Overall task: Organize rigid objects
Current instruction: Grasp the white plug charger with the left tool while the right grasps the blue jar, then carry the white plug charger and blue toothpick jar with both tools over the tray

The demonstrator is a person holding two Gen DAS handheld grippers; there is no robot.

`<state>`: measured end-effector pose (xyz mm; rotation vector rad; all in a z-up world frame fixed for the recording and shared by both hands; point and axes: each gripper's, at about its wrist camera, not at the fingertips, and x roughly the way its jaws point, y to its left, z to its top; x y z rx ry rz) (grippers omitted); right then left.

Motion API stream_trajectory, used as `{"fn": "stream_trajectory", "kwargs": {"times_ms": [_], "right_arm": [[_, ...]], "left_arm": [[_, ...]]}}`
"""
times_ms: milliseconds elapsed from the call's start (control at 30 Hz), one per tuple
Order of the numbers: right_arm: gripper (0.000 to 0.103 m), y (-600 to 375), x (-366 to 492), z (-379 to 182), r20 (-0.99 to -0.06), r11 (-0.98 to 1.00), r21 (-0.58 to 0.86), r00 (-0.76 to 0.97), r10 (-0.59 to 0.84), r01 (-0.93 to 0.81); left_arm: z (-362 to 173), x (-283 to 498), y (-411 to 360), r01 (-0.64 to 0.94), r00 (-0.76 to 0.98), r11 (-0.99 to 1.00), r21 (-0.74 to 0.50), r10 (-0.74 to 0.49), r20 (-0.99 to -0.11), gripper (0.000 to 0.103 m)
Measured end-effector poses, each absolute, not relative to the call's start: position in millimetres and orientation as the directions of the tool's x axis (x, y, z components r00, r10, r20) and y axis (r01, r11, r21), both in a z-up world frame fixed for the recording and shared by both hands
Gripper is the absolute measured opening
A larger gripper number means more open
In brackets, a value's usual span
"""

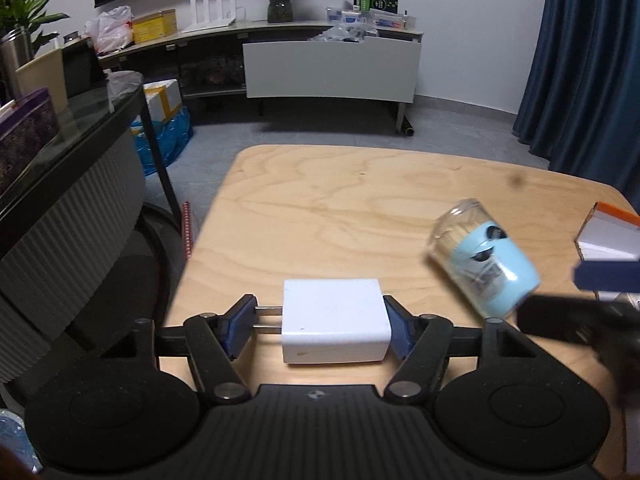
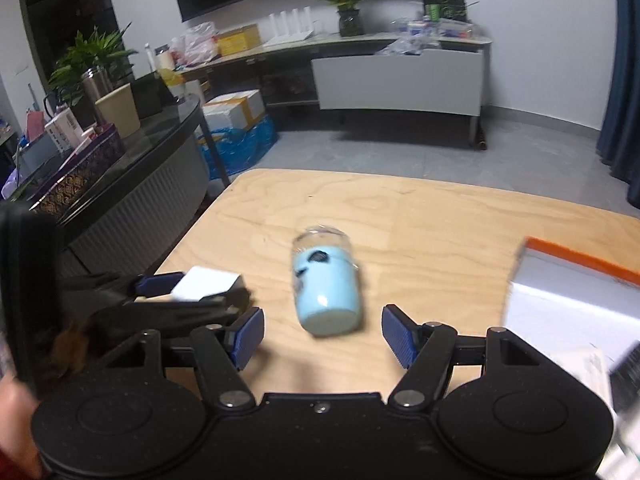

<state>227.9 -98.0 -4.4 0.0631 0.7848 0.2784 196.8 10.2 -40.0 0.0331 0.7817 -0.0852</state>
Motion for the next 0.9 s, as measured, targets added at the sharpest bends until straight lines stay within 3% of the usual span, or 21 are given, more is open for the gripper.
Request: {"fn": "stream_trajectory", "kwargs": {"times_ms": [267, 367, 433, 567, 633, 900], "right_arm": [[0.079, -83.3, 264.1, -27.1, -0.715, 0.965, 0.136, 0.652, 0.253, -0.225], [0.079, -82.3, 272.5, -34.6, -0.721, 0.959, 0.166, 0.635, 0.276, -0.228], [0.080, -78.5, 277.0, -37.8, -0.722, 0.960, 0.153, 0.636, 0.271, -0.236], [0.080, -74.9, 279.7, -40.7, -0.706, 0.958, 0.145, 0.653, 0.274, -0.246], [0.058, -76.5, 278.9, -40.2, -0.697, 0.961, 0.140, 0.665, 0.268, -0.240], [0.058, -85.0, 254.2, -32.3, -0.688, 0.973, 0.140, 0.688, 0.231, -0.186]], "left_arm": [[-44.5, 198.3, 19.4, 0.089, 0.727, 0.996, -0.005, -0.068, -0.683, 0.067], [-47.0, 199.7, 18.8, 0.082, 0.739, 0.997, -0.006, -0.064, -0.671, 0.080], [-49.1, 200.0, 16.7, 0.078, 0.749, 0.997, 0.015, -0.049, -0.661, 0.081], [-49.5, 201.3, 16.4, 0.066, 0.762, 0.998, 0.022, -0.036, -0.646, 0.077], [-49.2, 201.0, 15.7, 0.082, 0.774, 0.996, 0.027, -0.047, -0.632, 0.067], [-47.3, 192.9, 14.1, 0.083, 0.765, 0.996, 0.013, -0.056, -0.641, 0.066]]}}
